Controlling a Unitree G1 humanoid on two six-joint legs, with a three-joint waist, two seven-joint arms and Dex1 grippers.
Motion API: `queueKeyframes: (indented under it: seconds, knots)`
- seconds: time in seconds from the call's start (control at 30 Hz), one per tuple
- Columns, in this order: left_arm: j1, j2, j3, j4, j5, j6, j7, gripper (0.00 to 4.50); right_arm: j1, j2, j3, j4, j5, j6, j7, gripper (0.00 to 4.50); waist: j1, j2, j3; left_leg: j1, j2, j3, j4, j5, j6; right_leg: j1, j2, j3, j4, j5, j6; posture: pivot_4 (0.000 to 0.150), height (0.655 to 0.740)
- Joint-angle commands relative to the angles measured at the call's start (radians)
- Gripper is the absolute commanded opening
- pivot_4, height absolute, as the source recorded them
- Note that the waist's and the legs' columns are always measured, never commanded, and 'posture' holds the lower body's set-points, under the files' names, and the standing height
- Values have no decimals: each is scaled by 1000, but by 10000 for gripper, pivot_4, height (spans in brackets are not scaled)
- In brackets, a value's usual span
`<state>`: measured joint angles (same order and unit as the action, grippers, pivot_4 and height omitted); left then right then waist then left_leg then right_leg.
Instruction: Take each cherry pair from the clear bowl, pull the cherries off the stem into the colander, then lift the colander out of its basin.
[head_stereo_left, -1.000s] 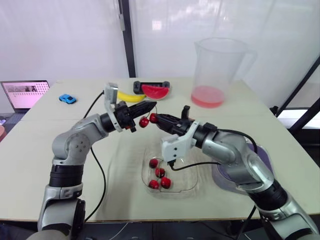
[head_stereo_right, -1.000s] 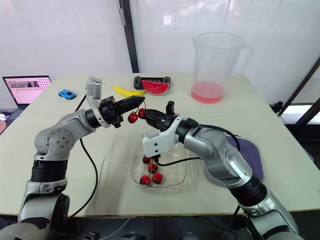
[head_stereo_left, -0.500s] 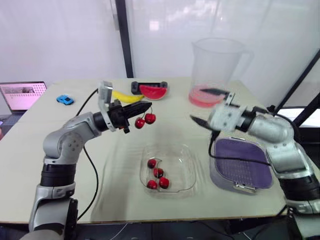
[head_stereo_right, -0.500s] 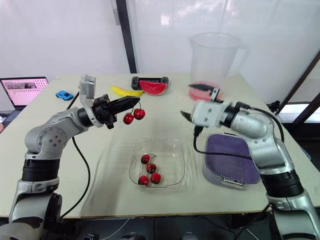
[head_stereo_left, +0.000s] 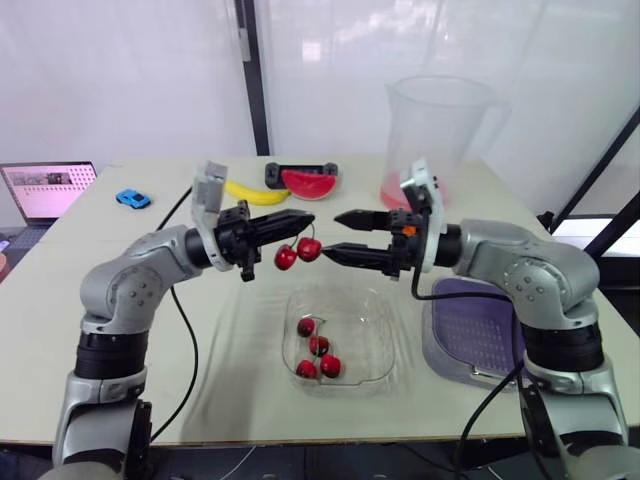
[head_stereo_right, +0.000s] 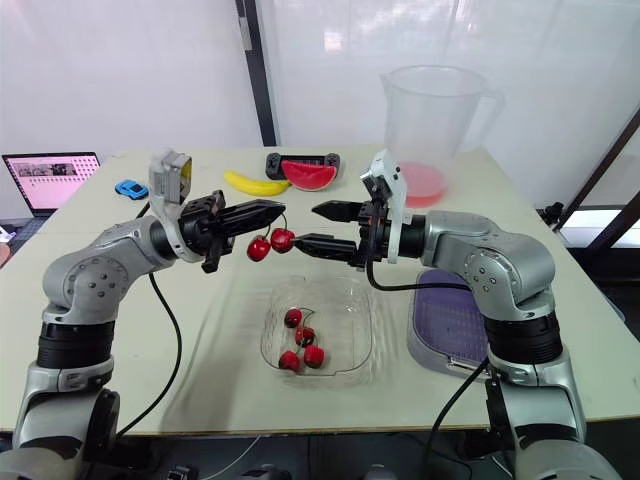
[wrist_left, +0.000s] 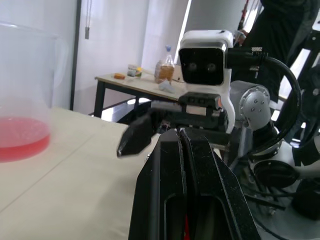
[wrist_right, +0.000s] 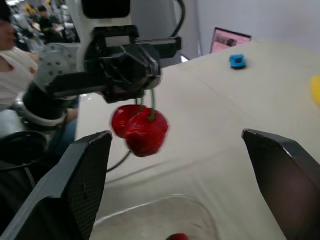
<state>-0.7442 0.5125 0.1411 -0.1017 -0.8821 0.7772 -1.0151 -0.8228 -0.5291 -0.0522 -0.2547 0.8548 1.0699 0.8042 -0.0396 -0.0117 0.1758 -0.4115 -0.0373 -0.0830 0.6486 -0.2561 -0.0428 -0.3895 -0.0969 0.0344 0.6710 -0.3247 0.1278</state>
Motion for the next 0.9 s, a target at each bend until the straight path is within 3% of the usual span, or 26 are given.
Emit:
queueKeyframes:
  seconds: [0.03, 0.23, 0.33, 0.43, 0.67, 0.8, 0.9]
  knots:
    - [-6, 2, -3, -47, -35, 28, 10, 0, -17, 70, -48, -30, 115, 82, -90, 44684, -4, 0, 0, 0, 0, 0, 0, 0, 0, 0, 0, 0, 0, 0, 0, 1500, 7400]
    - [-23, -7, -4, -47, -42, 39, 20, 0, -19, 95, -22, -18, 114, 102, -143, 44684, -2, 0, 0, 0, 0, 0, 0, 0, 0, -1, 0, 0, 1, 0, 0, 1500, 7400]
    - [-26, -12, -7, -52, -43, 39, 28, 0, -17, 109, -29, -9, 126, 108, -164, 35414, -3, 0, 0, 0, 0, 0, 0, 0, 0, 0, 0, 0, 1, 0, 0, 1500, 7400]
    - [-22, -16, -7, -55, -43, 38, 32, 0, -9, 110, -30, -15, 134, 110, -170, 21623, -4, 0, 0, 0, 0, 0, 0, 0, 0, -1, 0, 0, 1, 0, 0, 1500, 7400]
    - [-12, -29, -15, -66, -36, 31, 48, 0, -12, 113, -41, -7, 165, 121, -183, 21623, -3, 0, 0, 0, 0, 0, 0, 0, 0, -1, 0, 0, 1, 0, 0, 1500, 7400]
    - [-11, -28, -13, -62, -27, 25, 49, 0, -8, 105, -34, -5, 171, 124, -180, 9564, -4, 0, 0, 0, 0, 0, 0, 0, 0, -1, 0, 0, 1, 0, 0, 1500, 7400]
    - [-11, -25, -13, -60, -23, 23, 48, 0, -6, 100, -33, -5, 177, 126, -177, 9564, -4, 0, 0, 0, 0, 0, 0, 0, 0, -1, 0, 0, 1, 0, 0, 1500, 7400]
